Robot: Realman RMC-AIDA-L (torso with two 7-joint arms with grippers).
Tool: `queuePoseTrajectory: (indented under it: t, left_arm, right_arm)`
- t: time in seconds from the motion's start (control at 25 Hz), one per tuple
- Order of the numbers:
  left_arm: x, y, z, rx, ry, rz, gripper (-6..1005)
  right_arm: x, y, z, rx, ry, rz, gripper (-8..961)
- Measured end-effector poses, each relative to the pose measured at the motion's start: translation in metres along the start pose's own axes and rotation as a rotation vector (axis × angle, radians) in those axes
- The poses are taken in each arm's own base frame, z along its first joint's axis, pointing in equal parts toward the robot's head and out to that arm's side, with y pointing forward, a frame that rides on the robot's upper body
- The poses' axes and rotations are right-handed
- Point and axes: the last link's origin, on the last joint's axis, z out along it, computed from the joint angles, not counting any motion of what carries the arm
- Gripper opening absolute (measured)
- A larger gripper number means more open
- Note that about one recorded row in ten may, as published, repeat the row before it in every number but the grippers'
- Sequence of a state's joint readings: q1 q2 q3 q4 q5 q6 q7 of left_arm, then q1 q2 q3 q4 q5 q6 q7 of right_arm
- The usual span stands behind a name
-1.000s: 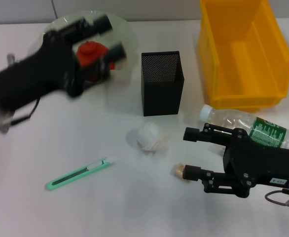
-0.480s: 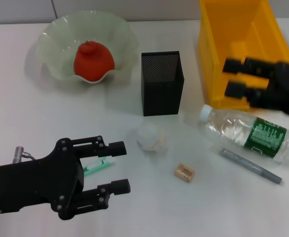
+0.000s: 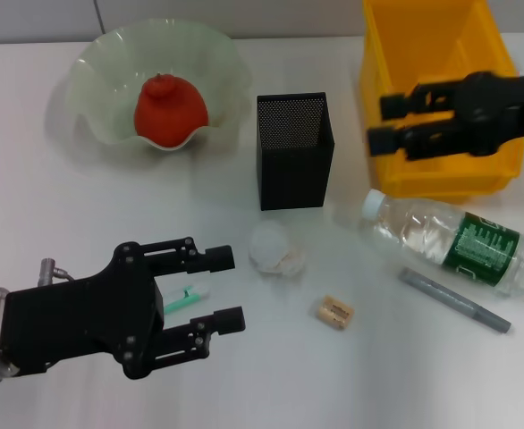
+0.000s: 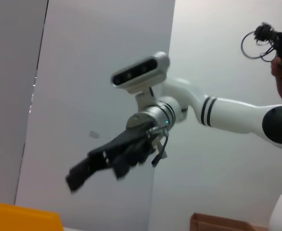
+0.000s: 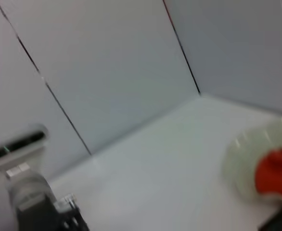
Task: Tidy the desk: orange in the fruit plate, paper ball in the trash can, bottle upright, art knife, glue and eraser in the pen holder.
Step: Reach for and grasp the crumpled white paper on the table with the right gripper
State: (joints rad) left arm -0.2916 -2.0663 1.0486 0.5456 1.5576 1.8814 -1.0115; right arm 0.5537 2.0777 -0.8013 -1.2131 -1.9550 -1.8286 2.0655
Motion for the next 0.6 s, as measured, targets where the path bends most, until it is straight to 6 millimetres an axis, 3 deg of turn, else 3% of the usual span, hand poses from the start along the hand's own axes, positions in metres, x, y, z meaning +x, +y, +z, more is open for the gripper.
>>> queuePoseTrajectory:
  t: [0.4,0.6]
  left_arm:
    - [-0.002,-0.003,-0.003,0.030,-0.012,0.000,578]
    - [-0.005,-0.003,-0.004,0.049,-0.019,-0.006,578]
  right_arm:
    - [-0.033,-0.006,0.066,0.154,0.481,0.047,679]
    - [-0.036,-0.010,0.096,0.179,0.574,0.064,676]
